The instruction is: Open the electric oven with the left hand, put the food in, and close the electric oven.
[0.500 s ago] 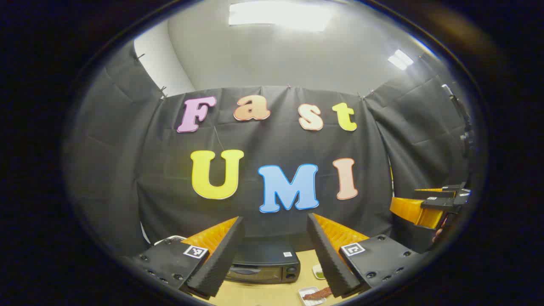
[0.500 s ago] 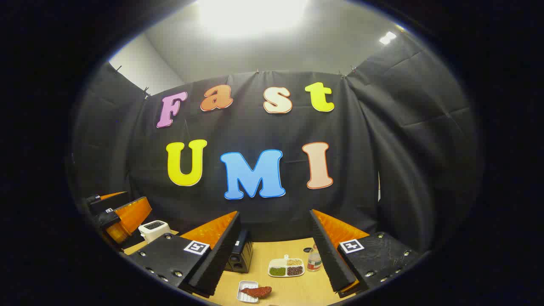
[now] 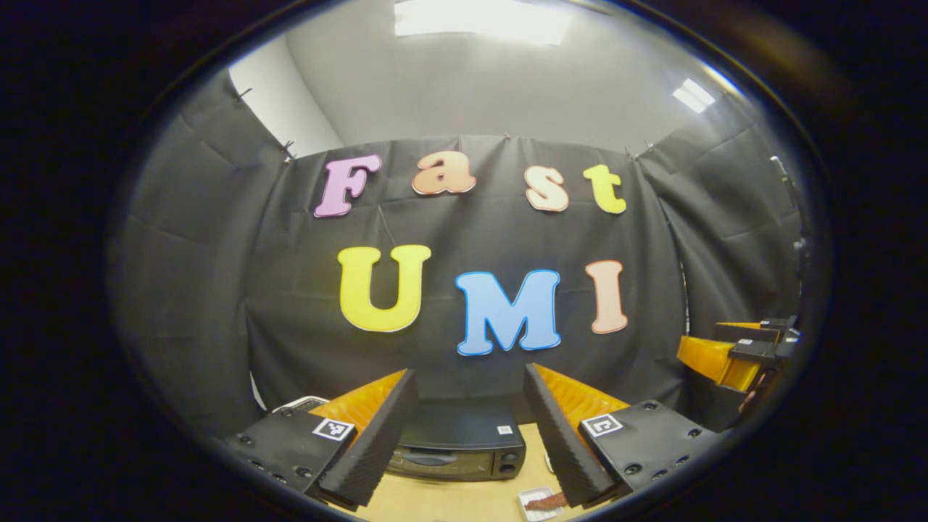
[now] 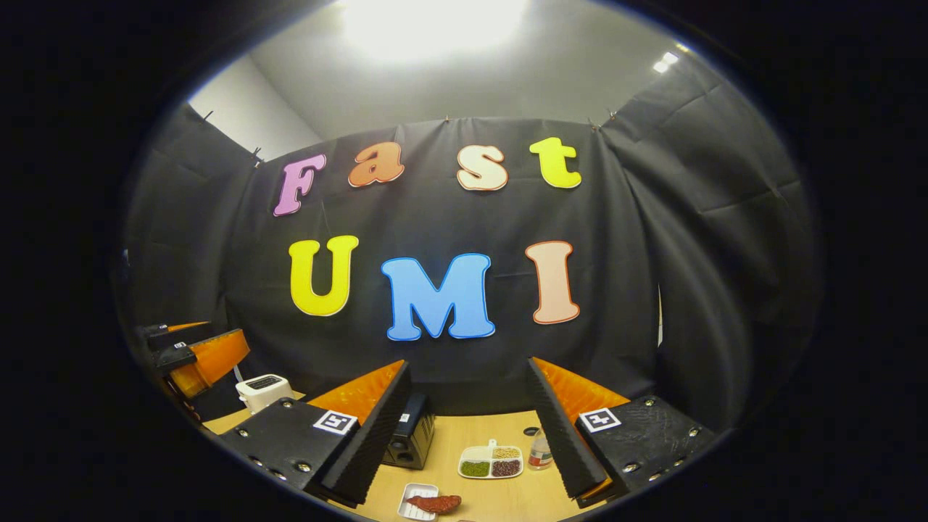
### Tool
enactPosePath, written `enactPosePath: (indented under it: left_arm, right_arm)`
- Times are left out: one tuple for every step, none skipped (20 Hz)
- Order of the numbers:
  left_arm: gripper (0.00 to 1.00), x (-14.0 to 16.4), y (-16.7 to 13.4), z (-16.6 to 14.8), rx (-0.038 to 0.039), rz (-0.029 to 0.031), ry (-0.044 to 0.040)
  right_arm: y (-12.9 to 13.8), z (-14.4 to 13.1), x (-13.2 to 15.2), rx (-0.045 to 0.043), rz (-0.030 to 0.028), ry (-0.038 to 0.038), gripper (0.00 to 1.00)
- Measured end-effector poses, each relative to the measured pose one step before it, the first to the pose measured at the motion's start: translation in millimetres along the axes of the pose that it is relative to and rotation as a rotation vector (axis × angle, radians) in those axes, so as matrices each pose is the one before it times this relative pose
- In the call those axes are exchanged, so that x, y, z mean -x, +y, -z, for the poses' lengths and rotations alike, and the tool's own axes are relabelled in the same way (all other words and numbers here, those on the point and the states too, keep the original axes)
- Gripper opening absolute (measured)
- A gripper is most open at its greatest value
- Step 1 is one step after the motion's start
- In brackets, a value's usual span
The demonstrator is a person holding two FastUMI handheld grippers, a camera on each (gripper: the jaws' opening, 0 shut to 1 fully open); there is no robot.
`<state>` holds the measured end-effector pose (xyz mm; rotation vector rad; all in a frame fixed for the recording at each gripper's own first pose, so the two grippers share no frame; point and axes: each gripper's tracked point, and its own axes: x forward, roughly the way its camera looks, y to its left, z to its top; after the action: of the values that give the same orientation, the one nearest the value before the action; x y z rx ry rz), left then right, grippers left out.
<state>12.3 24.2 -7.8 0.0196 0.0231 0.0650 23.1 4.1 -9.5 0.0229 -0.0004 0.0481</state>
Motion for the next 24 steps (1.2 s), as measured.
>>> enactPosePath:
  left_arm:
    - [1.0,-1.78,0.95,2.65,-0.00482,0.00542,0.00332]
    - [1.0,-2.52,-1.52,2.86,0.003,0.01906,0.00492]
    - [1.0,-1.67,0.23,0.27,0.00424,0.01668,0.00839]
    - [1.0,-2.36,2.73,1.26,0.01204,0.00821,0.01189]
    - [1.0,-2.21,5.08,0.58,0.01952,0.00858,-0.00576]
    - [0.99,-3.8,3.04,0.46,0.01375,0.00321,-0.00759]
    - [0.98,-5.68,5.35,6.99,0.00469,-0.00098,0.00945]
    - [0.98,-4.87,4.47,9.36,0.00004,0.00113,0.00622]
    - [0.98,-3.88,2.74,11.68,-0.00163,-0.0004,0.01312]
    - [0.98,-4.89,3.98,12.92,0.00284,-0.00099,0.02223]
    - [1.0,-3.78,2.75,16.86,0.01154,0.00503,0.02886]
    - [1.0,-4.71,0.99,15.31,0.01451,0.00938,0.03095]
    - [1.0,-5.0,0.46,12.56,0.00866,0.0069,0.03075]
    - [0.98,-5.19,2.74,11.64,-0.00137,0.00413,0.02498]
    - [0.97,-4.74,2.98,10.87,-0.01269,0.00231,0.02036]
    - [0.96,-8.03,3.36,10.57,-0.01557,0.00499,0.02348]
    - [0.95,-9.79,2.77,10.26,-0.01545,0.005,0.02378]
    - [0.98,-10.11,3.22,10.54,-0.00388,0.00127,0.03021]
    - [1.0,-9.69,2.8,11.77,0.01024,-0.00183,0.02343]
    - [0.99,-11.92,4.76,9.24,0.01506,-0.0039,0.01876]
    - [0.98,-12.81,5.73,8.42,0.00412,-0.00716,0.02266]
    - [1.0,-13.89,7.63,8.85,-0.00606,-0.01237,0.0272]
    - [1.0,-14.08,4.7,8.58,-0.00479,-0.00713,0.02674]
    - [1.0,-13.32,3.71,7.43,-0.0015,-0.00873,0.02619]
  right_arm:
    - [0.26,0.23,-1.5,0.00189,0.00552,0.00291,0.96]
    - [-0.47,-1.05,-1.51,0.00682,0.01147,-0.00494,0.96]
    - [-0.26,-3.14,-2.26,0.0062,0.01535,-0.00117,0.99]
    - [3.28,2.6,-0.3,0.00059,0.00822,0.01436,0.95]
    - [4.34,0.89,1.12,-0.0064,0.00065,0.00514,0.96]
    - [4.66,-1.66,1.21,-0.00331,-0.00048,-0.00403,0.96]
    - [1.62,0.09,1.34,0.00361,0.00762,-0.00302,0.96]
    - [-0.91,4.41,-0.3,0.00484,0.00687,0.00437,0.96]
    - [1.65,4.38,0.54,0.00343,0.00352,0.00714,0.96]
    - [1.57,4.66,-1.12,0.00389,0.00334,0.00757,0.96]
    - [0.31,4.28,0.52,0.00519,0.00626,0.00882,0.96]
    - [-1.42,4.52,-0.24,0.00173,0.00941,0.00614,0.96]
    - [-0.48,2.98,-1.09,-0.00157,0.00739,0.00669,0.96]
    - [0.92,5.74,-0.89,-0.00156,0.00377,0.00943,0.96]
    - [0.51,4.3,-1.72,0.003,0.00359,0.00876,0.96]
    - [-0.37,4.93,-1.43,0.00853,0.00481,0.00876,0.96]
    - [-0.4,3.09,-1.76,0.01019,0.00426,0.00905,0.96]
    - [-0.51,3.99,-1.47,0.00803,0.00204,0.00572,0.96]
    - [0.97,2.17,-0.32,0.00813,-0.00126,0.00404,0.96]
    - [0.58,2.64,-1.25,0.00877,-0.00009,0.00703,0.96]
    - [0.59,2.5,-1.79,0.00803,0.00056,0.00841,0.96]
    - [-0.43,3.31,-1.71,0.00576,0.00088,0.00794,0.96]
    - [0.32,2.04,-1.81,0.00424,-0.00155,0.00616,0.96]
    - [0.59,2.21,-2.1,0.00486,-0.00242,0.00501,0.96]
